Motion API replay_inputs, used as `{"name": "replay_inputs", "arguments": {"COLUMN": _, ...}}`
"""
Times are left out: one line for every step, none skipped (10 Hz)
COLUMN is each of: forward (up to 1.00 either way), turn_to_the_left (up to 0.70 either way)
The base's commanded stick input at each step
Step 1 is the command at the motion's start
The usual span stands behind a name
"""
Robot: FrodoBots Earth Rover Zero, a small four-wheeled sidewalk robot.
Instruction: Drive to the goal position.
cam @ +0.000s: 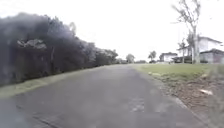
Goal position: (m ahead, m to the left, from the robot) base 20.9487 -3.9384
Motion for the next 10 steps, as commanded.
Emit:
{"name": "replay_inputs", "arguments": {"forward": 0.85, "turn_to_the_left": 0.00}}
{"name": "replay_inputs", "arguments": {"forward": 0.85, "turn_to_the_left": 0.00}}
{"name": "replay_inputs", "arguments": {"forward": 0.85, "turn_to_the_left": 0.00}}
{"name": "replay_inputs", "arguments": {"forward": 0.85, "turn_to_the_left": 0.00}}
{"name": "replay_inputs", "arguments": {"forward": 0.85, "turn_to_the_left": 0.00}}
{"name": "replay_inputs", "arguments": {"forward": 0.85, "turn_to_the_left": 0.00}}
{"name": "replay_inputs", "arguments": {"forward": 0.85, "turn_to_the_left": 0.00}}
{"name": "replay_inputs", "arguments": {"forward": 0.85, "turn_to_the_left": 0.00}}
{"name": "replay_inputs", "arguments": {"forward": 0.85, "turn_to_the_left": 0.00}}
{"name": "replay_inputs", "arguments": {"forward": 0.85, "turn_to_the_left": 0.00}}
